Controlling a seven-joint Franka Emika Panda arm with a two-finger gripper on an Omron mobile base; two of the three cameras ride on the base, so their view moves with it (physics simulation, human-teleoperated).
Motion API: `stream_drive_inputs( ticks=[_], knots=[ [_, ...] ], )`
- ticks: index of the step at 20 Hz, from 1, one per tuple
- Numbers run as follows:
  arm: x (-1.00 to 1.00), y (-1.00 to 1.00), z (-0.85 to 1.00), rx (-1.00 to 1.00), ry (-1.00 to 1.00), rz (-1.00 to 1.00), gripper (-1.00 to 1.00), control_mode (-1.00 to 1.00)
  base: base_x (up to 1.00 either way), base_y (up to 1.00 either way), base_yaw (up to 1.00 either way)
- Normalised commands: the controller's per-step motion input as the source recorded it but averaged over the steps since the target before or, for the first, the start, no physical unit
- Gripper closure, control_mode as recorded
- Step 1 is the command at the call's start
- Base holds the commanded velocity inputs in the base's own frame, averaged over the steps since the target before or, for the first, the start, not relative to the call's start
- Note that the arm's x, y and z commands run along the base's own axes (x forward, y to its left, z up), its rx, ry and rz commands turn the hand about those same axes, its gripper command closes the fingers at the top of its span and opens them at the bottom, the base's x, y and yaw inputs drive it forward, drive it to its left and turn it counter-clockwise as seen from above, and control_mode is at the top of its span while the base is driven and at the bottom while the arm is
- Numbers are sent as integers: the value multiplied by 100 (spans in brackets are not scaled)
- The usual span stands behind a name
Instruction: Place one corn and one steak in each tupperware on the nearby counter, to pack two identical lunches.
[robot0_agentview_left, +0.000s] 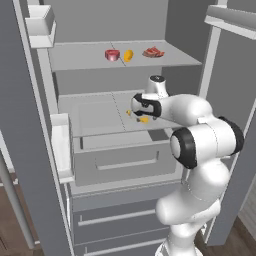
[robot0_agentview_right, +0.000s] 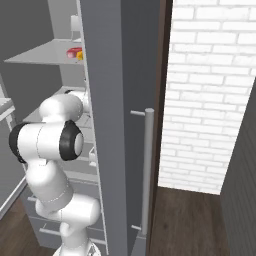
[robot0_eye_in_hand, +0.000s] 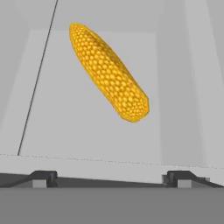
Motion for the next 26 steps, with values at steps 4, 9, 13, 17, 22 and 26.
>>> stream_drive_inputs(
  ticks=[4, 9, 13, 17, 22, 26],
  knots=[
    [42, 0, -1, 0, -1, 0, -100, -100, 0, 0, 0],
    [18, 0, -27, 0, 0, 0, -100, -100, 0, 0, 0],
    [24, 0, -24, 0, 0, 0, -100, -100, 0, 0, 0],
    [31, 0, -13, 0, 0, 0, -100, -100, 0, 0, 0],
    [32, 0, -14, 0, 0, 0, -100, -100, 0, 0, 0],
    [41, 0, -17, 0, 0, 0, -100, -100, 0, 0, 0]
  ],
)
